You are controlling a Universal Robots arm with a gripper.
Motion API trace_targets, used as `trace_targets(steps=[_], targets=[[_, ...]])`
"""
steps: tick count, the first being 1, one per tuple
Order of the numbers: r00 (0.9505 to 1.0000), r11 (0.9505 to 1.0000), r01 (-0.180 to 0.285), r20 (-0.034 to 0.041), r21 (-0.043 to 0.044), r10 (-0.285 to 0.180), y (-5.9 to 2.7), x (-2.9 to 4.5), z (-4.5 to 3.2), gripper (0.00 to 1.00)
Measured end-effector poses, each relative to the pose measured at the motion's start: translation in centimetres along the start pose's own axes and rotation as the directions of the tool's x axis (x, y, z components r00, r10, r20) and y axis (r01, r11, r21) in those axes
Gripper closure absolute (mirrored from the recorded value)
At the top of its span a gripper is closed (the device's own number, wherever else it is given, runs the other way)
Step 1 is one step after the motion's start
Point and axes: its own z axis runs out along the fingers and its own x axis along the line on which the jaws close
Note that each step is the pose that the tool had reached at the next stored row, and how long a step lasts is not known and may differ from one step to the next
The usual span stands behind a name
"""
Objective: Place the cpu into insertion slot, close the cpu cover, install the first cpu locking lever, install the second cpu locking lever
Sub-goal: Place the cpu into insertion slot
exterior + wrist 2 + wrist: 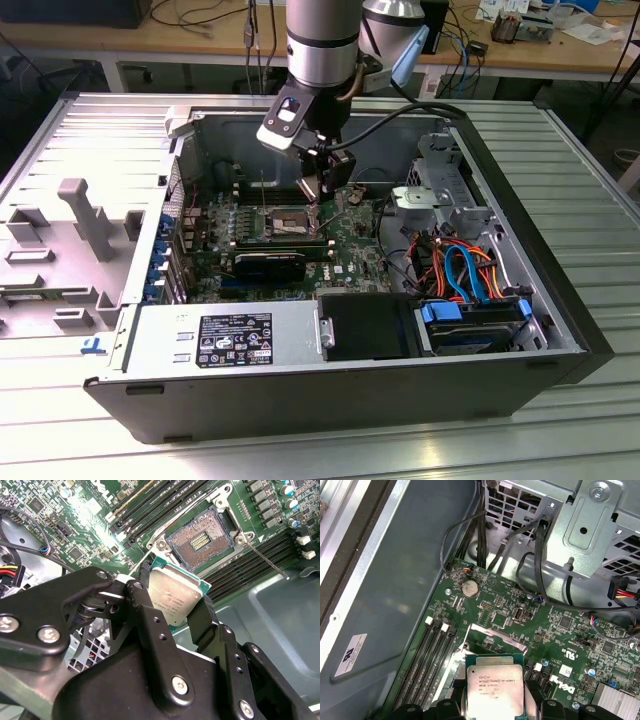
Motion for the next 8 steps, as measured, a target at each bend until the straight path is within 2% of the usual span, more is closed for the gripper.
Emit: trace_targets(steps=[8], targets=[[1.0, 1.0, -0.008, 0.0004, -0.0001, 0.008, 0.0, 0.0, 0.0, 0.45]])
